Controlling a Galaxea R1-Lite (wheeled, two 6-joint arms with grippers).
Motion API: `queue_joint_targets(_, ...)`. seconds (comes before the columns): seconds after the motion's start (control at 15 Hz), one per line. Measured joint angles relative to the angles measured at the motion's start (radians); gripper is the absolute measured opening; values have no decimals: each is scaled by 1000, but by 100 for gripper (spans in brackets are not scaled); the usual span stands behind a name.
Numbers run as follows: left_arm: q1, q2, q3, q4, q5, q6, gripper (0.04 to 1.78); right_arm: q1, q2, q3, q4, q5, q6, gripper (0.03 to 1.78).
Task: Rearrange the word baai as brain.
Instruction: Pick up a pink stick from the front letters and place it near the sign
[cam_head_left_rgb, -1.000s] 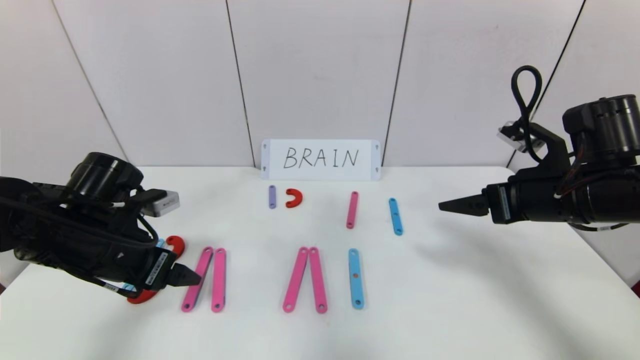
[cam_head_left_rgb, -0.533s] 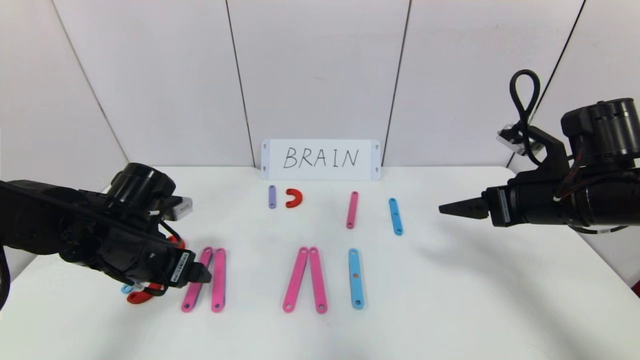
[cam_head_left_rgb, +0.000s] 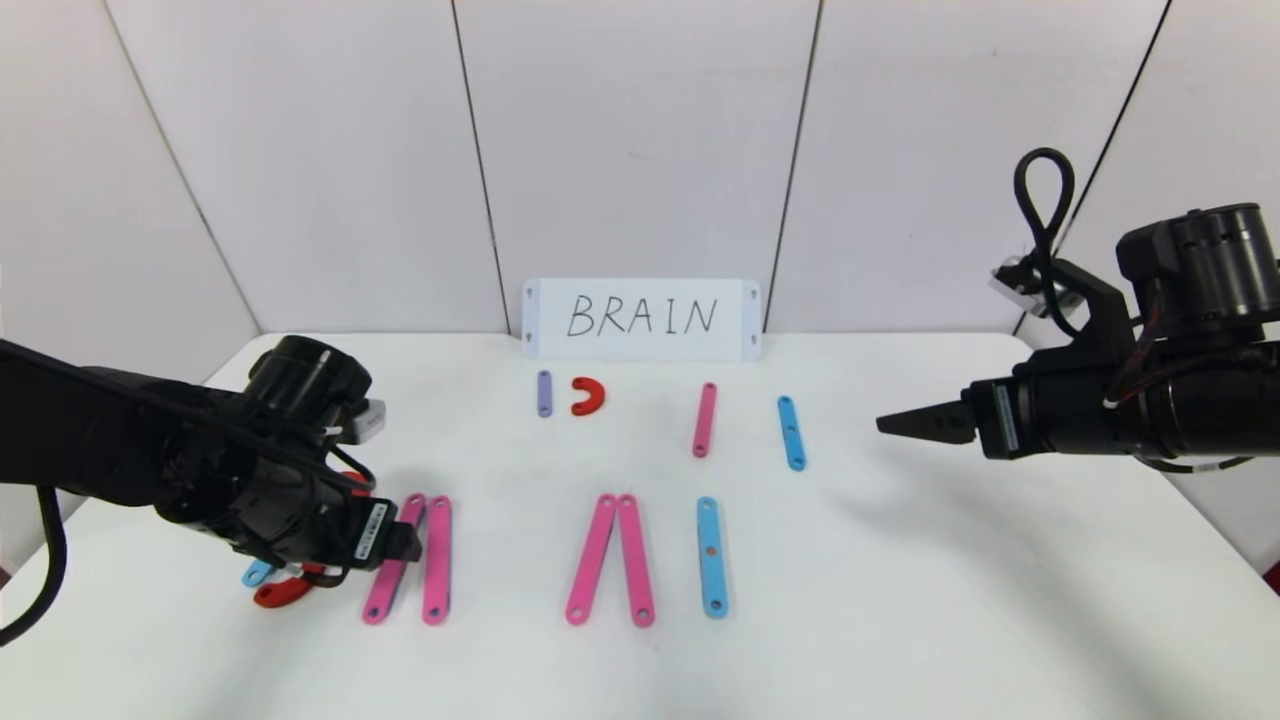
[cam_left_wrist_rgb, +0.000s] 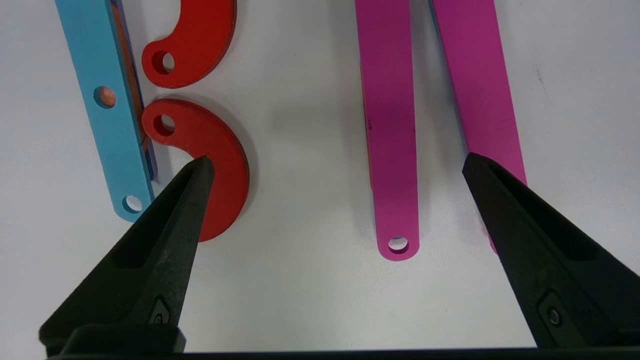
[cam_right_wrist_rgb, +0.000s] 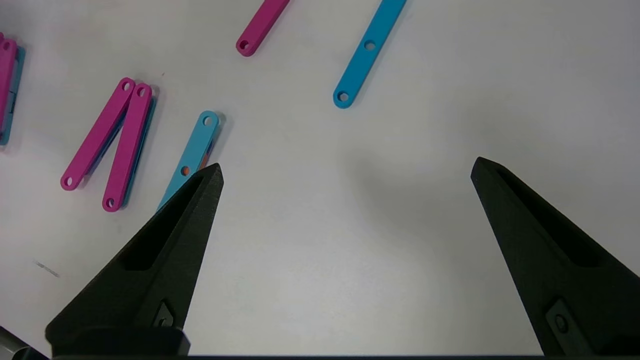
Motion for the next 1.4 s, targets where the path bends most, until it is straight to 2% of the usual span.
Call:
queue_joint_targets(0.4,-8,34,4,-22,-10,-8,174,-1,4,0,0,0,0,174)
queue_joint_targets(0.53,-10,44,4,-23,-11,-10,167,-1,4,0,1,0,0,174)
queue_joint_targets(0.73,-10,63,0,-24,-11,-10,137,-3,5,0,1,0,0,174)
queue_joint_targets(1.0,-10,71,-1,-24,-12,-10,64,-3,5,0,1,0,0,174)
queue_joint_targets(1.13,-10,76,-2,-25,-19,-10,37,-3,3,3,1,1,-1,174)
queue_joint_targets(1.2,-11,77,-2,-25,-24,-10,31,-3,3,4,1,1,-3,174)
queue_joint_targets(1.4,-11,74,-1,-24,-26,-10,30,-1,3,7,1,1,-3,174)
